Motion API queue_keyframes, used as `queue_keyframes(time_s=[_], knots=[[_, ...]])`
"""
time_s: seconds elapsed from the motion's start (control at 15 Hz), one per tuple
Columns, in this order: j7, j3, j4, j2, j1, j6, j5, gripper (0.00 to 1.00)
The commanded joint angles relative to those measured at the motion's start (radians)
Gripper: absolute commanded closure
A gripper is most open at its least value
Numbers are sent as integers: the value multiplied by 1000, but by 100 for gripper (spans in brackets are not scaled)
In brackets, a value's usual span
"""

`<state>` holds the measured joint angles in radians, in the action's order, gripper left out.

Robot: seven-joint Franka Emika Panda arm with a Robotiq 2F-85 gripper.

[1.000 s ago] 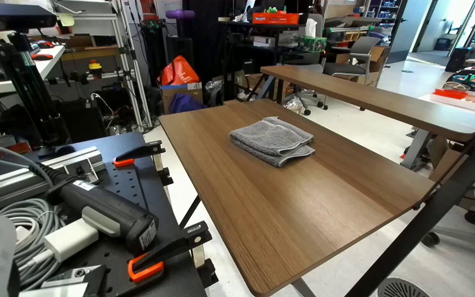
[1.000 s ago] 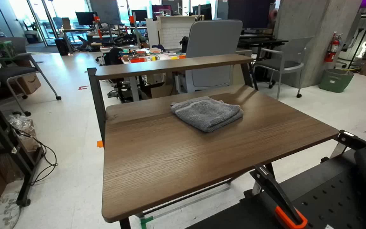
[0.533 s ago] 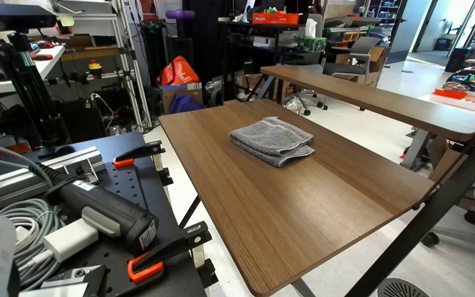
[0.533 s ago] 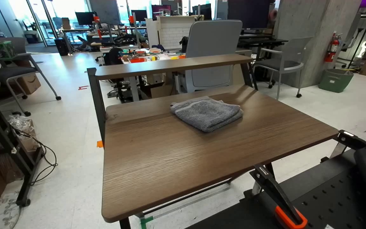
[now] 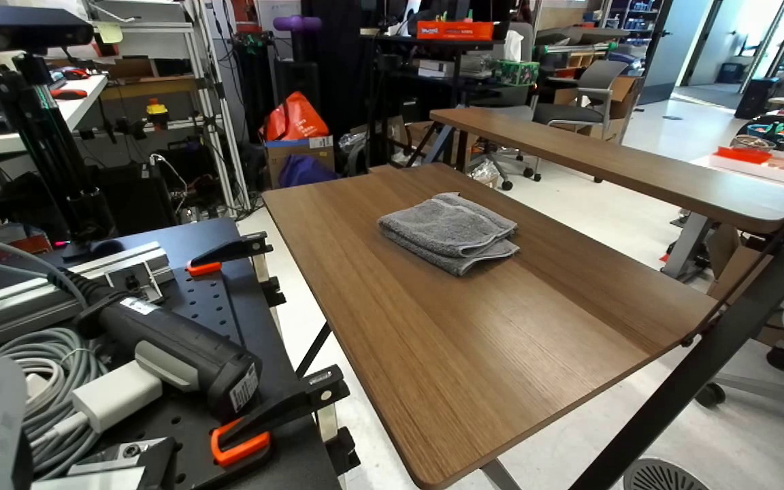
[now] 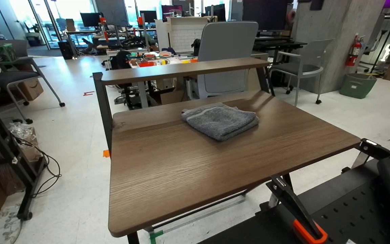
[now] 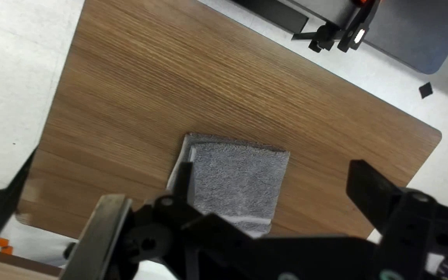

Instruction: Move the cloth

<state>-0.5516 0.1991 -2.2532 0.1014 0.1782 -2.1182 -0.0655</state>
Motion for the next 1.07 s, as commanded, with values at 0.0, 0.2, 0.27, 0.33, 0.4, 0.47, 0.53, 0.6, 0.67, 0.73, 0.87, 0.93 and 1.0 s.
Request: queue_keyframes(time_s=[0.0,0.2,0.27,0.33,0.4,0.47,0.53,0.6,0.67,0.73,0.87,0.93,1.0], knots=[[-172,-84,200,-262,-54,40,-92,0],[-214,-163,348,-458,-107,59,-78,0],[-211,-186,401,-526,-120,55,-57,0],[-198,-206,458,-591,-129,64,-37,0],[-179,-217,506,-639,-133,81,-4,0],[-173,-222,539,-658,-135,100,34,0],[-166,-238,412,-579,-151,22,6,0],[-164,-244,457,-623,-153,35,28,0],[-164,-246,486,-649,-154,47,35,0],[-164,-247,505,-660,-154,56,40,0],[-164,-247,518,-661,-156,64,43,0],[-165,-246,522,-660,-156,67,43,0],[-148,-242,521,-675,-148,58,62,0]])
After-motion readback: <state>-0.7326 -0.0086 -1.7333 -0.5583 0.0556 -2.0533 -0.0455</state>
